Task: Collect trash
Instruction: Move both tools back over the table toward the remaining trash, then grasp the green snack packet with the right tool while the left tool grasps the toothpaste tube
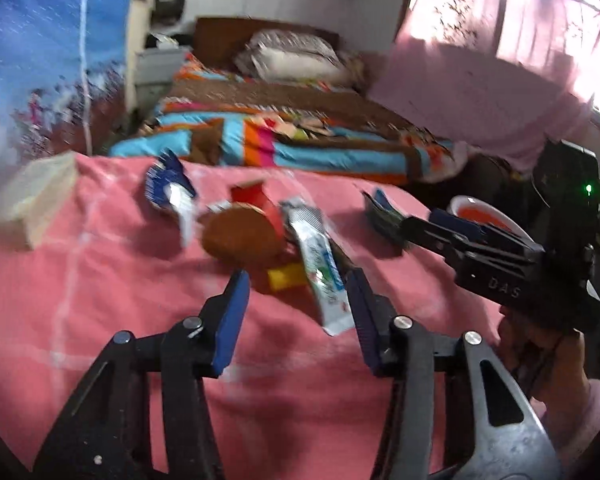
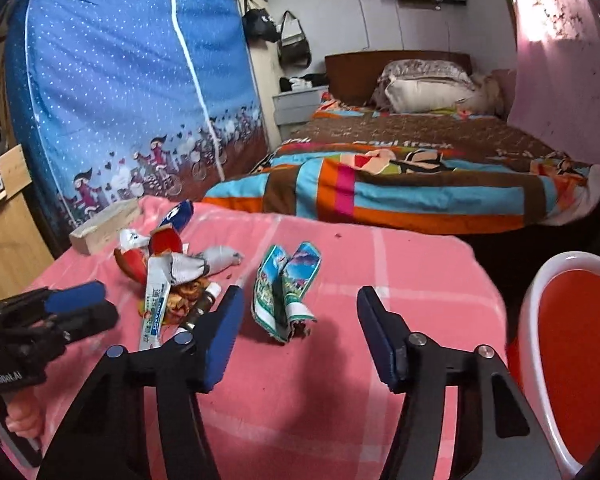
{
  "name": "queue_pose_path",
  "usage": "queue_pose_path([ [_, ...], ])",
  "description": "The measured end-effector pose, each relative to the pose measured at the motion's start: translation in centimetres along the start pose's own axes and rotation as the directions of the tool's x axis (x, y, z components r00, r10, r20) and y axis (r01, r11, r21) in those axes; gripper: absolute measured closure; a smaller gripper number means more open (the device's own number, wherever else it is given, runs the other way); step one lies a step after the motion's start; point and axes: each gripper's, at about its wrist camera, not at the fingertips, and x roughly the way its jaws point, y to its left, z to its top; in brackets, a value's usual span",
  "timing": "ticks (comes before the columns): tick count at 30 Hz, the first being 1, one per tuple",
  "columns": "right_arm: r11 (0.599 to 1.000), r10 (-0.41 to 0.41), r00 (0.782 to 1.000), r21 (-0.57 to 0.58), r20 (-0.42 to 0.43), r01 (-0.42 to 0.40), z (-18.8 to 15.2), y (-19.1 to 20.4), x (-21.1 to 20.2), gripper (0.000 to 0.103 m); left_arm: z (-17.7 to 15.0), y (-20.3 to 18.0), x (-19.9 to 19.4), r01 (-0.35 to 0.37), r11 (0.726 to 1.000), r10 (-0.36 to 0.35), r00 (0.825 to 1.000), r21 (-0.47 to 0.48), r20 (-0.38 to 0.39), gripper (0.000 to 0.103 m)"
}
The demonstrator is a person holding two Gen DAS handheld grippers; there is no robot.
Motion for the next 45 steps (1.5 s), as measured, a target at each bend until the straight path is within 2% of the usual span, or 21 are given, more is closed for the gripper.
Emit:
queue_pose_path([
  [6,0.999,-0.015,0.999,-0.039,-0.043,0.013,-0.1,0.8,0.9,0.052,0.1,-0.5,2.0,0.027,0.999,-0.029,0.993,-0.018,-0.11,0.041],
  [9,0.999,-0.019,0.997,-0.04,-0.069,0.016,-0.1,0.8,1.4,0.062,0.3,-0.6,2.1,0.027,0.999,-0.03,0.993,-0.026,-0.113,0.044],
  [11,0.999,-0.018,0.997,-0.041,-0.08,0.015,-0.1,0.7,1.6,0.065,0.2,-0.5,2.1,0.028,0.999,-0.031,0.993,-0.035,-0.11,0.05],
  [13,0.999,-0.015,0.996,-0.045,-0.085,0.012,-0.2,0.7,1.7,0.068,0.1,-0.3,2.0,0.04,0.998,-0.046,0.993,-0.05,-0.111,0.063],
  [14,0.999,-0.016,0.996,-0.046,-0.088,0.012,-0.2,0.7,1.7,0.07,0.2,-0.2,2.1,0.041,0.998,-0.047,0.992,-0.053,-0.113,0.066],
  [15,0.999,-0.019,0.995,-0.047,-0.094,0.015,-0.3,0.8,1.8,0.075,0.3,-0.2,2.2,0.042,0.998,-0.048,0.992,-0.056,-0.116,0.069],
  [21,0.998,-0.03,0.995,-0.05,-0.099,0.026,-0.4,0.8,1.8,0.09,0.3,-0.3,2.1,0.039,0.998,-0.044,0.993,-0.051,-0.107,0.071],
  [27,0.996,-0.032,0.998,-0.081,-0.057,0.027,-0.5,1.5,1.0,0.096,0.2,-0.3,0.8,0.043,0.998,-0.046,0.998,-0.053,-0.046,0.073],
  [30,0.994,-0.031,1.0,-0.105,0.0,0.031,-0.6,2.0,0.0,0.096,0.0,-0.4,-0.5,0.053,0.998,-0.052,0.998,-0.042,0.017,0.073],
  [35,0.99,-0.027,0.992,-0.137,0.122,0.044,-0.8,2.7,-2.2,0.096,0.1,-0.9,-2.4,0.029,1.0,-0.029,0.992,-0.002,0.122,0.073],
  [39,0.983,-0.011,0.957,-0.17,0.289,0.063,-1.5,3.3,-5.3,0.096,0.2,-1.8,-4.0,-0.019,0.999,0.012,0.977,0.031,0.211,0.073],
  [43,0.982,-0.038,0.894,-0.147,0.447,0.115,-2.1,3.1,-8.4,0.096,0.8,-3.5,-5.7,-0.062,0.995,0.034,0.945,0.075,0.325,0.073],
  [45,0.98,-0.062,0.864,-0.133,0.5,0.147,-2.2,2.8,-9.5,0.096,1.0,-4.1,-6.2,-0.062,0.995,0.031,0.931,0.075,0.364,0.073],
])
